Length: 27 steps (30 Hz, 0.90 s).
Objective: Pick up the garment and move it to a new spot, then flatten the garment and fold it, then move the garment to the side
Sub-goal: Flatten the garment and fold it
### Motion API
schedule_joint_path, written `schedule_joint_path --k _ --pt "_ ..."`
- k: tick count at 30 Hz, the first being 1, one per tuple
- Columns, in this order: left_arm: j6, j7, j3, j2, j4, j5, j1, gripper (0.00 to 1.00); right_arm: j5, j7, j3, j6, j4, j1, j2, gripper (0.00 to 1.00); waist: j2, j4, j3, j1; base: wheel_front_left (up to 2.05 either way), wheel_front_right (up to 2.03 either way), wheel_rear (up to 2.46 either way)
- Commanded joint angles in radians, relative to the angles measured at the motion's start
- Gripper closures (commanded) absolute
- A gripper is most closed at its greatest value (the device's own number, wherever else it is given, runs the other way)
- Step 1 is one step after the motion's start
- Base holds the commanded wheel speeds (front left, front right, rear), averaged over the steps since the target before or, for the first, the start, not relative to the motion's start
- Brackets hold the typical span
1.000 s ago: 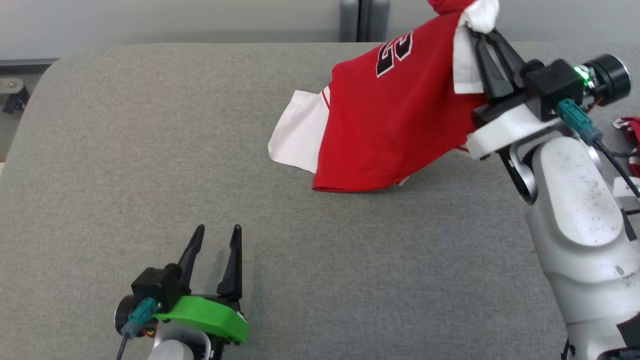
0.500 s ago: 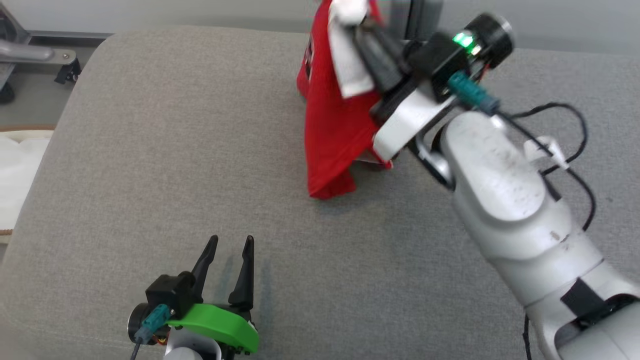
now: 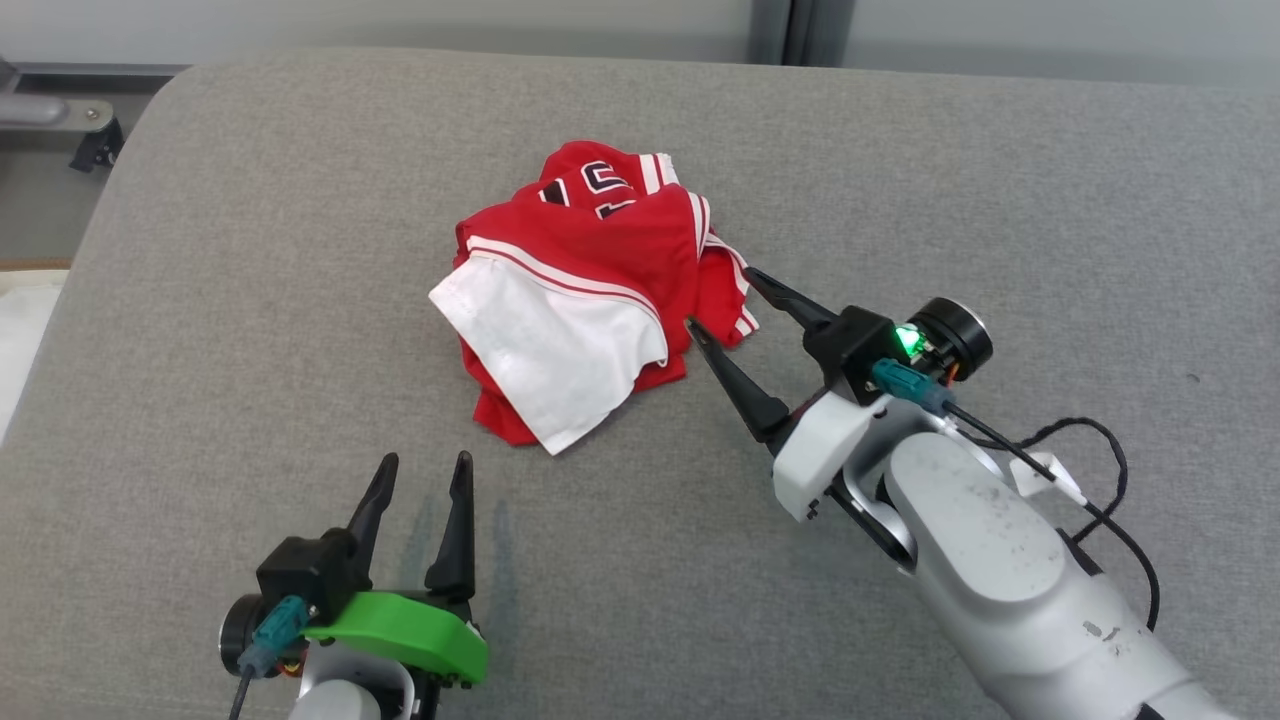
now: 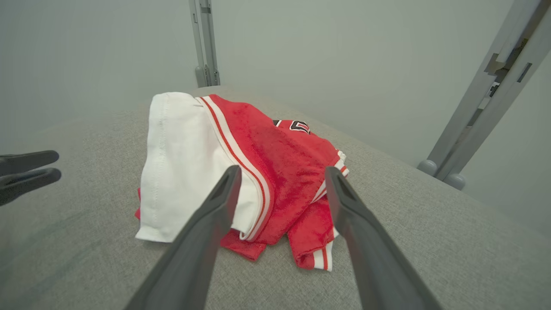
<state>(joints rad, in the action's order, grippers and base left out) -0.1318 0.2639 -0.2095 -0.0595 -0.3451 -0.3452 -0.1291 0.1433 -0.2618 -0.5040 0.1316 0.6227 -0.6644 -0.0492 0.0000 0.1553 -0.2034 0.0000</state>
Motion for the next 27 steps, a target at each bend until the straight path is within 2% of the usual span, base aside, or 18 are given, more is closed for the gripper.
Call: schedule_joint_path --k 1,6,14,22,27 --pt "0.003 0.0 0.01 -0.007 0.006 0.019 -0.013 0.0 -0.016 -0.004 0.028 -0.002 -0.021 0.039 -0.004 0.0 0.0 -0.015 0.005 0.0 0.0 0.0 0.0" --pt "0.003 0.0 0.046 -0.005 0.022 0.064 -0.004 0.0 -0.047 -0.004 0.153 -0.002 -0.114 0.157 -0.004 0.0 0.0 -0.037 0.022 0.0 0.0 0.0 0.0" --pt "0.003 0.0 0.095 -0.001 0.022 0.113 0.046 0.0 -0.031 -0.004 0.289 -0.002 -0.201 0.349 -0.004 0.0 0.0 -0.082 0.065 0.0 0.0 0.0 0.0" --pt "0.003 0.0 0.119 0.002 0.008 0.126 0.071 0.0 -0.017 -0.004 0.374 -0.002 -0.23 0.484 -0.004 0.0 0.0 -0.124 0.081 0.0 0.0 0.0 0.0" --pt "0.003 0.0 0.074 -0.008 -0.01 0.073 0.032 0.0 -0.006 -0.004 0.397 -0.002 -0.245 0.498 -0.004 0.0 0.0 -0.149 0.06 0.0 0.0 0.0 0.0"
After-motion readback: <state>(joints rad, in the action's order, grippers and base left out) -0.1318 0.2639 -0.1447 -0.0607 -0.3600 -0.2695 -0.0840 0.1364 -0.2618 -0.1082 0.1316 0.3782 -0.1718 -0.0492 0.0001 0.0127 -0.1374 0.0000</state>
